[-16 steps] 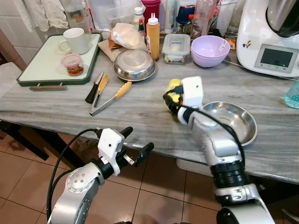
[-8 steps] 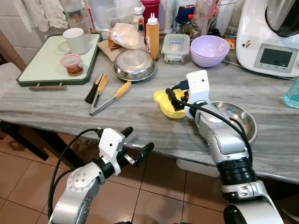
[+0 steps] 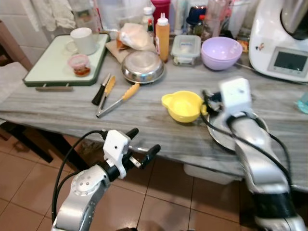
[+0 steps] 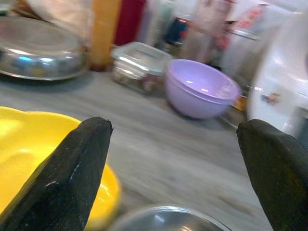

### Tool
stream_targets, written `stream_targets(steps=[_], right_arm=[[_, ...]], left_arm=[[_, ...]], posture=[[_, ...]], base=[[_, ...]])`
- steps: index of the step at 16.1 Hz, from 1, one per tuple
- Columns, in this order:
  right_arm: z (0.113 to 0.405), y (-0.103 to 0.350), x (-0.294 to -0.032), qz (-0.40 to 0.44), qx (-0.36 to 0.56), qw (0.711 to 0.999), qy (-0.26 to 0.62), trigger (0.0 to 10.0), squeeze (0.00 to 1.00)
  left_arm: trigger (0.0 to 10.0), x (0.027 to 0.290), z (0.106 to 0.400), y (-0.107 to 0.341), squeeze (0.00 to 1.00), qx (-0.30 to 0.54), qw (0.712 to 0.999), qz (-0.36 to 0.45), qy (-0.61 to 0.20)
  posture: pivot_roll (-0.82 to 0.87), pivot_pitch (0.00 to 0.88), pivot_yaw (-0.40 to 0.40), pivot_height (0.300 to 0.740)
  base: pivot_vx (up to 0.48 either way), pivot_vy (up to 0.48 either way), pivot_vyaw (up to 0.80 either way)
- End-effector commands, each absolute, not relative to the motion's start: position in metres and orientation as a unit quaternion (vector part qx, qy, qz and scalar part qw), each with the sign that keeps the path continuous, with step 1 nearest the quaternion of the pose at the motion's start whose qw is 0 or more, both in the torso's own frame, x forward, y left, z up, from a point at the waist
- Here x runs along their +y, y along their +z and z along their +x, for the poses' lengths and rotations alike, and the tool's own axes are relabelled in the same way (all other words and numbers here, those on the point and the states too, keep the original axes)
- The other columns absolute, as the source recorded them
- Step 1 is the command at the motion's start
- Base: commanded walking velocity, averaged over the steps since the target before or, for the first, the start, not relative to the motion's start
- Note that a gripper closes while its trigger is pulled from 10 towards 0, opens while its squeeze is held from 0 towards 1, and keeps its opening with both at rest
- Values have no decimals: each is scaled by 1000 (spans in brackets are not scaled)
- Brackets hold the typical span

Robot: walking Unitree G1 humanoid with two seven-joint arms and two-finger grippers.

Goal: Setting the table

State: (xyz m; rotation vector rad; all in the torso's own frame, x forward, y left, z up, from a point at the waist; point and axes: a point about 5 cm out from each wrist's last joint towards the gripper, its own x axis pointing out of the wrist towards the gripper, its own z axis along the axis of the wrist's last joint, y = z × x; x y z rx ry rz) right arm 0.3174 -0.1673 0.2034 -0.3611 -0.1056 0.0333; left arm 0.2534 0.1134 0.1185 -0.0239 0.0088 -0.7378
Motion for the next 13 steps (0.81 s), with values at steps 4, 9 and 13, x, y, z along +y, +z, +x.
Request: stream_targets(steps=[4, 9, 13], right_arm=[[289, 190, -175, -164, -5, 986, -23, 10000, 1000], [275, 167, -193, -160, 79, 981, -76, 10000, 1000], [284, 156, -194, -134, 126, 981, -59, 10000, 1000]], left_arm=[[10000, 111, 259, 121, 0, 0, 928, -12, -373], [10000, 108, 263, 121, 0, 0, 925, -13, -380], [10000, 108, 263, 120, 0, -2, 925, -14, -380]], posture=[[-96, 119, 69, 740], [-118, 129, 78, 740], [-115, 129, 75, 740]], base=[[0, 0, 0], [0, 0, 0], [0, 0, 0]])
